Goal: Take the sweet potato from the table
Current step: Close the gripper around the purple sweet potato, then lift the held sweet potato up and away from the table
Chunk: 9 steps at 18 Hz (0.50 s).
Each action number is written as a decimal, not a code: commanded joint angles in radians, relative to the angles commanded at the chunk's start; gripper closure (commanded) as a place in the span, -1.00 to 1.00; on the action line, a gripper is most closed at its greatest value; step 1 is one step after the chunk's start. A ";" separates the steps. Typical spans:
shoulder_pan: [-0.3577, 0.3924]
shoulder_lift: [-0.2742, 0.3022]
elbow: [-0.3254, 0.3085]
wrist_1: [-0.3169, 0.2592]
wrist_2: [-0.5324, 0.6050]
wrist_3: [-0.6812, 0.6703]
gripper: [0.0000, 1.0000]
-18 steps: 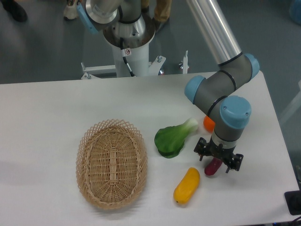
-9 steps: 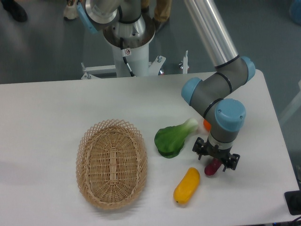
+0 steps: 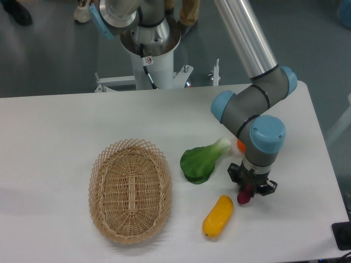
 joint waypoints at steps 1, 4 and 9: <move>0.002 0.008 0.005 -0.002 -0.003 0.011 0.41; 0.012 0.040 0.029 -0.006 -0.009 0.054 0.41; 0.072 0.135 0.034 -0.031 -0.070 0.121 0.41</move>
